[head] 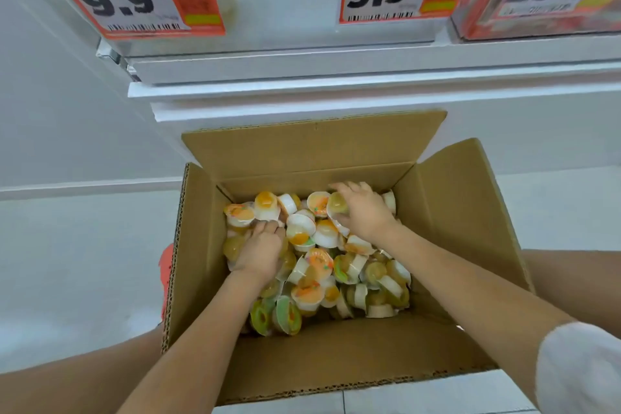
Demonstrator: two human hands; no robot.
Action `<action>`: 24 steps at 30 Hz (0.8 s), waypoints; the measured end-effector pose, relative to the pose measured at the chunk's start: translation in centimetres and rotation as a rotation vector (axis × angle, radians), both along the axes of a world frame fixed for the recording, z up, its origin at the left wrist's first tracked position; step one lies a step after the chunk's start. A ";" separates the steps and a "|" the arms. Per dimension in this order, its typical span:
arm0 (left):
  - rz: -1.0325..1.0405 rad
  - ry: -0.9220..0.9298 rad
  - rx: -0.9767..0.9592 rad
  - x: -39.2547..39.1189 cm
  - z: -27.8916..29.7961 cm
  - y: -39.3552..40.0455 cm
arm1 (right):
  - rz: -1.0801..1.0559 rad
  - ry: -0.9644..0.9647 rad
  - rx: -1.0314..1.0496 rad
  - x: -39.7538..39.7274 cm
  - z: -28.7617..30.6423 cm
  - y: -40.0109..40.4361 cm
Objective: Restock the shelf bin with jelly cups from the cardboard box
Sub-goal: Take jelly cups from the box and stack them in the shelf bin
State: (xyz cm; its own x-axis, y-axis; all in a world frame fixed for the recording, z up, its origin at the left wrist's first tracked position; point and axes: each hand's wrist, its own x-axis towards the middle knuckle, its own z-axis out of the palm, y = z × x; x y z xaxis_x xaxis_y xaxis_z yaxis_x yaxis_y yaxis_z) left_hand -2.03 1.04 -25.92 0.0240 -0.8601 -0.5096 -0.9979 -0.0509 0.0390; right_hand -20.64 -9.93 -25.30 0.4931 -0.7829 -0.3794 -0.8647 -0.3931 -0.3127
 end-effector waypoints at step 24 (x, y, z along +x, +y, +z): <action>1.099 1.960 0.392 -0.5 31.5 -0.4 | 0.021 -0.979 0.155 0.0 32.6 2.8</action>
